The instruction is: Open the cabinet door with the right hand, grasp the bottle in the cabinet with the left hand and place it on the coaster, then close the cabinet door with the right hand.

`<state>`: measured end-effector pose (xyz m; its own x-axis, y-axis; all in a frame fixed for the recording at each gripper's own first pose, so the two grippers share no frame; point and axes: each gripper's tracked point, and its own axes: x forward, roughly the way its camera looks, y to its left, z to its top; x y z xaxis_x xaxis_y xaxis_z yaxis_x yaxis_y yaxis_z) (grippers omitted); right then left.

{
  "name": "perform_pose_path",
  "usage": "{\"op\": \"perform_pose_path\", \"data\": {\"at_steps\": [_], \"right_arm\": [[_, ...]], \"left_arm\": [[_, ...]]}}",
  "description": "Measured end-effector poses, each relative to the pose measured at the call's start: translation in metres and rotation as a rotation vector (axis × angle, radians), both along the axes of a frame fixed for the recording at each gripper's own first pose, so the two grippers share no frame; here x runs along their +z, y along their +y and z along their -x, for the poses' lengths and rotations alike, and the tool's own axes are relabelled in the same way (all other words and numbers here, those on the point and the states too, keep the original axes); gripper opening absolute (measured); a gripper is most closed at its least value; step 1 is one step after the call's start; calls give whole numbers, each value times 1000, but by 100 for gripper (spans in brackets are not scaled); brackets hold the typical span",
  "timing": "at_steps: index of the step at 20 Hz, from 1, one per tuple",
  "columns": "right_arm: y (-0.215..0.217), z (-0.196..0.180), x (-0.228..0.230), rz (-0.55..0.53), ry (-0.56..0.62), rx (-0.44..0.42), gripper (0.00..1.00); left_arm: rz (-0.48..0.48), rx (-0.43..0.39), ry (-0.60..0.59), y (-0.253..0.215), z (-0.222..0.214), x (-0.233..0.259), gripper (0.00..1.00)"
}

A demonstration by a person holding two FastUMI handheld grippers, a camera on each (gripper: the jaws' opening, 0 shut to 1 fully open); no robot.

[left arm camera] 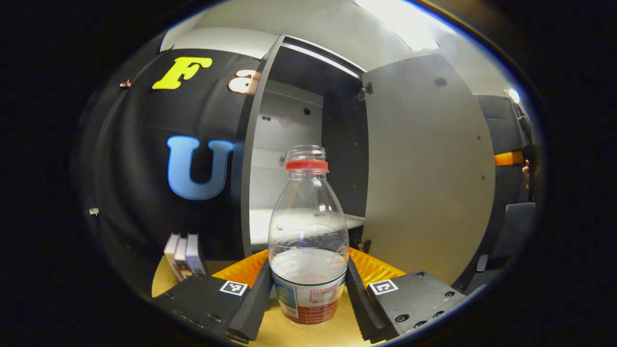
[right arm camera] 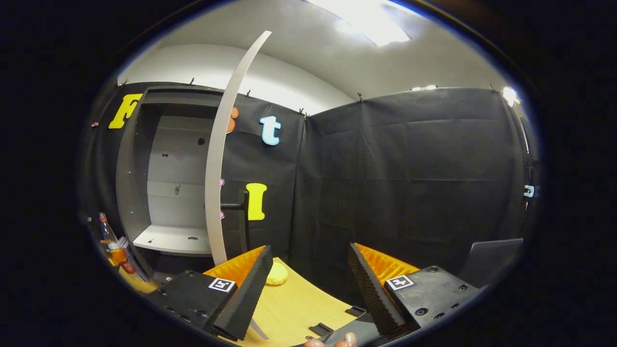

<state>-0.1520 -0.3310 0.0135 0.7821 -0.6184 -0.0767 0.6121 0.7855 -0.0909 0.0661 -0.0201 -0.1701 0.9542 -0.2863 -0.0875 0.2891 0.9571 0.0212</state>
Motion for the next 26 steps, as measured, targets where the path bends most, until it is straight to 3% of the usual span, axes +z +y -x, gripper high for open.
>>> {"op": "perform_pose_path", "data": {"at_steps": [4,11,22,26], "right_arm": [[0,-5,-3,26,-23,-39,98],[8,-5,-6,118,-3,-64,94],[-9,-9,-11,100,-56,-191,97],[-6,-11,-16,116,-18,-174,97]], "left_arm": [[-49,19,14,13,32,-48,77],[-8,5,46,22,71,-130,77],[18,1,49,30,77,-216,77],[-21,-4,28,30,75,-228,78]]}}
